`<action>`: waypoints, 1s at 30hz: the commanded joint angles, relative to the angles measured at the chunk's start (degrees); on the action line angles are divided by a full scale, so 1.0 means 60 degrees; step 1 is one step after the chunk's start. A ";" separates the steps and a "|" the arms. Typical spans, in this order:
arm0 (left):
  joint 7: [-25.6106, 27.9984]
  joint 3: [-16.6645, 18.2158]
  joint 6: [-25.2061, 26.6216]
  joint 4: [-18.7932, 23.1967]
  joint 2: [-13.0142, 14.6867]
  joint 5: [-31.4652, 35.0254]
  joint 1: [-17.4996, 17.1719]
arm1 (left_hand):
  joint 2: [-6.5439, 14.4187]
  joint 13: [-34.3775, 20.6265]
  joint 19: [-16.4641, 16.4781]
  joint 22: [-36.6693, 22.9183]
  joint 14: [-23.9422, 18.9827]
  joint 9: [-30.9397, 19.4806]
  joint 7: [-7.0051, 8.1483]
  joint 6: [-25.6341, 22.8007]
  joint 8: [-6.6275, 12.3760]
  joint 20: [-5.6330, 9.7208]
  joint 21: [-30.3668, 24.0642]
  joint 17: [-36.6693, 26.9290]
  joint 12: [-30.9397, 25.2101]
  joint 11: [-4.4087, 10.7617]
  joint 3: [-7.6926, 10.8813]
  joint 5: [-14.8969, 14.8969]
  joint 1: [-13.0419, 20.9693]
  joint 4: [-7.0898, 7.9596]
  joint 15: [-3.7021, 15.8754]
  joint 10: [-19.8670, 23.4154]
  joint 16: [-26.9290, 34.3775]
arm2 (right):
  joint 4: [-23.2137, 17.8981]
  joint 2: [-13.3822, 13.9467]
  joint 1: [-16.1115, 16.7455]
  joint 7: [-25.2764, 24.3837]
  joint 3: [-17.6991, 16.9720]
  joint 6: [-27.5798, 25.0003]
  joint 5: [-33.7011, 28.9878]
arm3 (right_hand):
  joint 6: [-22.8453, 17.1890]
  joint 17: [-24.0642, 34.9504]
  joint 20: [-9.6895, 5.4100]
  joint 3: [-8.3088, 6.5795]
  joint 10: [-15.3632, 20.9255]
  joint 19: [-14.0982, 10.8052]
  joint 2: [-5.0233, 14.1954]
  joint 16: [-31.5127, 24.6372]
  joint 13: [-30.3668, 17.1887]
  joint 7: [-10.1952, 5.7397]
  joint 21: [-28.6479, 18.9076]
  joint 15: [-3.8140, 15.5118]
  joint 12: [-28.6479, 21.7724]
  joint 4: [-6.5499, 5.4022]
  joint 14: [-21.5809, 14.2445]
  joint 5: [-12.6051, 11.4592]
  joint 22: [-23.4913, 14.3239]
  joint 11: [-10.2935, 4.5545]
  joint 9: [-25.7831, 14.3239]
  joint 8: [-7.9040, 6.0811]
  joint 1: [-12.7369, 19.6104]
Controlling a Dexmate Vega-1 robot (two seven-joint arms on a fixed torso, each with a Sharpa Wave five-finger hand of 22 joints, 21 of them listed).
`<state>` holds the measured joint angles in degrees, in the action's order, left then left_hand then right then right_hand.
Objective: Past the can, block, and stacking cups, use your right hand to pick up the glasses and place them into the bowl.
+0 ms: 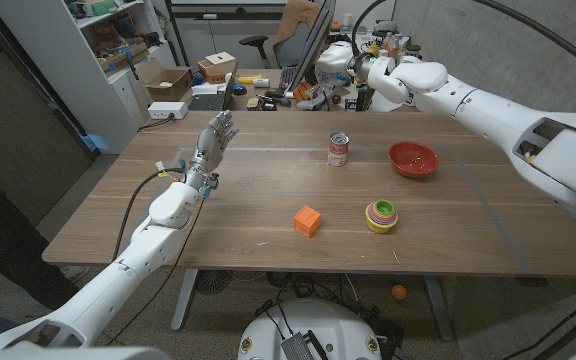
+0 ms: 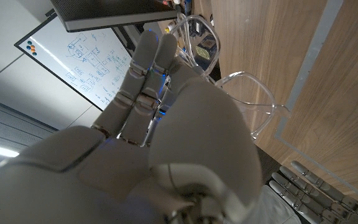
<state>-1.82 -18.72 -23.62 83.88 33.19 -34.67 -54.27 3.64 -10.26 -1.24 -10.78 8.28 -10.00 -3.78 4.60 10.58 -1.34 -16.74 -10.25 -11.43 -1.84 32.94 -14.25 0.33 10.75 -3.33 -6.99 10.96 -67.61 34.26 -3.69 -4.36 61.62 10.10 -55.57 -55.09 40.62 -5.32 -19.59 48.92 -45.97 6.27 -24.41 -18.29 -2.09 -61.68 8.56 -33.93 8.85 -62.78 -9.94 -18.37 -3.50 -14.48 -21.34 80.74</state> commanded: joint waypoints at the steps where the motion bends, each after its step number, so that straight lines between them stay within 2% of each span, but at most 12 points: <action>1: 0.0080 -0.0109 0.0137 0.0172 -0.0016 0.0122 0.0053 | 0.1089 -0.0038 0.0067 -0.0026 0.0014 -0.0015 -0.0019 -0.0058 -0.0014 0.0007 0.0021 -0.0017 0.0018 -0.0029 -0.0051 -0.0077 0.0039 0.0004 -0.0001 0.0034 -0.0047 | -0.1102 0.1054 0.0639 -0.0147 -0.0633 0.0212 -0.0618 | -0.0058 0.0051 -0.1165 -0.0022 0.0079 0.0061 0.0100 0.0045 -0.0643 -0.0076 -0.0106 0.0769 0.0016 -0.0038 -0.0404 -0.0043 0.0014 -0.0142 -0.0043 -0.0020 0.0023; 7: 0.0074 -0.0216 0.0211 0.0196 -0.0070 0.0196 0.0161 | 0.1086 -0.0038 0.0068 -0.0026 0.0012 -0.0015 -0.0018 -0.0056 -0.0015 0.0009 0.0027 -0.0018 0.0018 -0.0026 -0.0055 -0.0077 0.0037 0.0005 0.0001 0.0034 -0.0046 | -0.1520 0.1435 0.0941 -0.0263 -0.0931 0.0562 -0.0879 | -0.0073 0.0094 -0.1161 -0.0010 0.0081 0.0111 0.0112 0.0080 -0.0650 -0.0088 -0.0196 0.0771 0.0043 -0.0042 -0.0410 -0.0047 0.0070 -0.0124 -0.0052 -0.0020 0.0043; 12: 0.0072 -0.0306 0.0248 0.0181 -0.0132 0.0257 0.0246 | 0.1086 -0.0038 0.0071 -0.0026 0.0012 -0.0015 -0.0025 -0.0060 -0.0014 0.0013 0.0031 -0.0017 0.0020 -0.0039 -0.0056 -0.0077 0.0037 0.0005 0.0005 0.0029 -0.0046 | -0.1732 0.1618 0.1125 -0.0039 -0.1203 0.0723 -0.0953 | -0.0084 0.0125 -0.1160 0.0002 0.0096 0.0145 0.0109 0.0104 -0.0657 -0.0097 -0.0261 0.0773 0.0057 -0.0041 -0.0416 -0.0048 0.0111 -0.0154 -0.0048 -0.0015 0.0056; 19: 0.0084 -0.0382 0.0251 0.0195 -0.0188 0.0309 0.0275 | 0.1085 -0.0038 0.0074 -0.0027 0.0012 -0.0015 -0.0014 -0.0059 -0.0015 0.0014 0.0037 -0.0017 0.0021 -0.0032 -0.0059 -0.0078 0.0036 0.0005 0.0001 0.0026 -0.0046 | -0.1797 0.1754 0.1286 0.0122 -0.1513 0.0611 -0.1170 | -0.0098 0.0165 -0.1160 0.0017 0.0113 0.0189 0.0108 0.0135 -0.0670 -0.0094 -0.0349 0.0774 0.0073 -0.0042 -0.0429 -0.0049 0.0167 -0.0151 -0.0052 -0.0013 0.0071; 21: 0.0127 -0.0386 0.0256 0.0232 -0.0184 0.0341 0.0258 | 0.1085 -0.0038 0.0073 -0.0027 0.0009 -0.0015 -0.0022 -0.0058 -0.0015 0.0012 0.0039 -0.0017 0.0022 -0.0029 -0.0059 -0.0078 0.0036 0.0005 -0.0005 0.0025 -0.0045 | -0.1931 0.1879 0.1309 0.0029 -0.1470 0.0525 -0.1607 | -0.0101 0.0179 -0.1161 0.0022 0.0119 0.0208 0.0111 0.0146 -0.0677 -0.0095 -0.0379 0.0772 0.0078 -0.0045 -0.0436 -0.0050 0.0187 -0.0129 -0.0049 -0.0009 0.0075; 26: 0.0185 -0.0401 0.0302 0.0319 -0.0176 0.0372 0.0231 | 0.1085 -0.0038 0.0078 -0.0027 0.0009 -0.0015 -0.0020 -0.0061 -0.0014 0.0007 0.0042 -0.0017 0.0021 -0.0027 -0.0060 -0.0078 0.0036 0.0005 -0.0007 0.0027 -0.0045 | -0.2044 0.2071 0.1484 -0.0046 -0.1603 0.0600 -0.1741 | -0.0114 0.0208 -0.1160 0.0034 0.0115 0.0243 0.0108 0.0179 -0.0695 -0.0094 -0.0450 0.0769 0.0095 -0.0046 -0.0434 -0.0050 0.0234 -0.0215 -0.0076 -0.0023 0.0085; 30: 0.0231 -0.0425 0.0332 0.0394 -0.0172 0.0427 0.0234 | 0.1085 -0.0038 0.0077 -0.0027 0.0009 -0.0015 -0.0020 -0.0060 -0.0015 0.0006 0.0046 -0.0017 0.0021 -0.0029 -0.0062 -0.0079 0.0035 0.0005 0.0001 0.0026 -0.0045 | -0.2163 0.2243 0.1652 -0.0018 -0.1741 0.0624 -0.1774 | -0.0107 0.0230 -0.1161 0.0041 0.0131 0.0269 0.0110 0.0198 -0.0690 -0.0105 -0.0504 0.0772 0.0111 -0.0047 -0.0446 -0.0050 0.0271 -0.0183 -0.0077 -0.0016 0.0094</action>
<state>-1.11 -20.83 -22.04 85.33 32.27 -32.79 -52.89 3.64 -10.26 -1.12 -10.78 8.28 -10.00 -3.78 4.60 10.58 -1.22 -16.51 -10.24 -11.43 -1.84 32.94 -14.25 0.33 10.74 -3.33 -6.99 10.96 -78.52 44.99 3.93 -4.29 53.22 13.55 -63.68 -55.58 41.83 -4.80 -19.28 49.11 -44.65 6.52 -23.24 -18.29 -2.58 -64.23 8.71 -32.93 8.68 -62.97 -9.96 -16.74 -4.13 -14.79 -21.34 80.72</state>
